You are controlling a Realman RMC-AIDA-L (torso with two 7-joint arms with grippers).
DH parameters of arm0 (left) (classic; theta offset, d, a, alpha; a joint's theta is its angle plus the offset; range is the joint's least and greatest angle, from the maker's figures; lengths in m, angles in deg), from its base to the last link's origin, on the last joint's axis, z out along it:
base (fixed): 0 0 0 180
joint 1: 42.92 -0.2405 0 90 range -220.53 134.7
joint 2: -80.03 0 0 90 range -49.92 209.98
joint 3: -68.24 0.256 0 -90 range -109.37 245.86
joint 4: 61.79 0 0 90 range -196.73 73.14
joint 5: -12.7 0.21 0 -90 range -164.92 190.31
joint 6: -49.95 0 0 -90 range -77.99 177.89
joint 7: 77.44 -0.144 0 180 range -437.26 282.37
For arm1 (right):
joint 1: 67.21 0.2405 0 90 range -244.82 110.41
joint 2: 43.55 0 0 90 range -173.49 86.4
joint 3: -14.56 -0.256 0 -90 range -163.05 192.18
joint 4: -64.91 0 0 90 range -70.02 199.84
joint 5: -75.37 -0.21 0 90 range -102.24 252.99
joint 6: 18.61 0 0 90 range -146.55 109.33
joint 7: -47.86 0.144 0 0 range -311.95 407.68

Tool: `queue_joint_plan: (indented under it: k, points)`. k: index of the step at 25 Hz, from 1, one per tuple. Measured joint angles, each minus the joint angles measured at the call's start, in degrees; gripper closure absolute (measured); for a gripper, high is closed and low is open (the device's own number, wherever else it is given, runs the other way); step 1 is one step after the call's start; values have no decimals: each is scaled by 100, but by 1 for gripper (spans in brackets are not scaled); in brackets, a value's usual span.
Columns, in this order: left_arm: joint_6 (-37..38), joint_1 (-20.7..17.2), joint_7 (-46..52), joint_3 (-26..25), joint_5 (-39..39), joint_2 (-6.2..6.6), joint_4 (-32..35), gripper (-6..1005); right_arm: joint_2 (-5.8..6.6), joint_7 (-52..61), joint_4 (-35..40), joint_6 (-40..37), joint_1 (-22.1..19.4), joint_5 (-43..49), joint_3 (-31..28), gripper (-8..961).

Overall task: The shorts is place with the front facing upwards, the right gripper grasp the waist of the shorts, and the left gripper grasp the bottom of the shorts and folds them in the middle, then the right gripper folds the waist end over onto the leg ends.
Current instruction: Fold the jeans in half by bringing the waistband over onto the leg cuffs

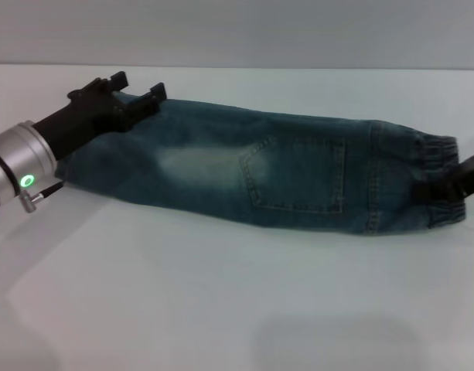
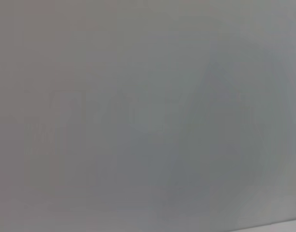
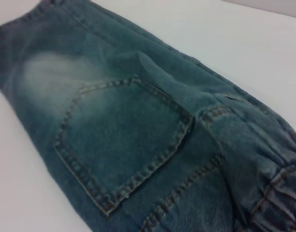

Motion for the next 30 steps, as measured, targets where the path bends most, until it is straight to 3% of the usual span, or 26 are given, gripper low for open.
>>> queue_joint_plan:
  k: [11,17,24,30]
  points:
    - [-97,181,-296,0,0,-19,-219,161,-167,32,1988,-2019,-790,-12,-548,875]
    - [-162,255,-301,0,-3,-25,-219,161,-228,-4,2755,-2630,-1051,-21,-951,875]
    - [-177,275,-301,-1,-5,-34,-238,161,-218,-25,3028,-2818,-996,-318,-1096,874]
    - [-166,276,-403,8,-2,-31,-424,161,-184,7,2797,-2711,-610,-751,-1038,876]
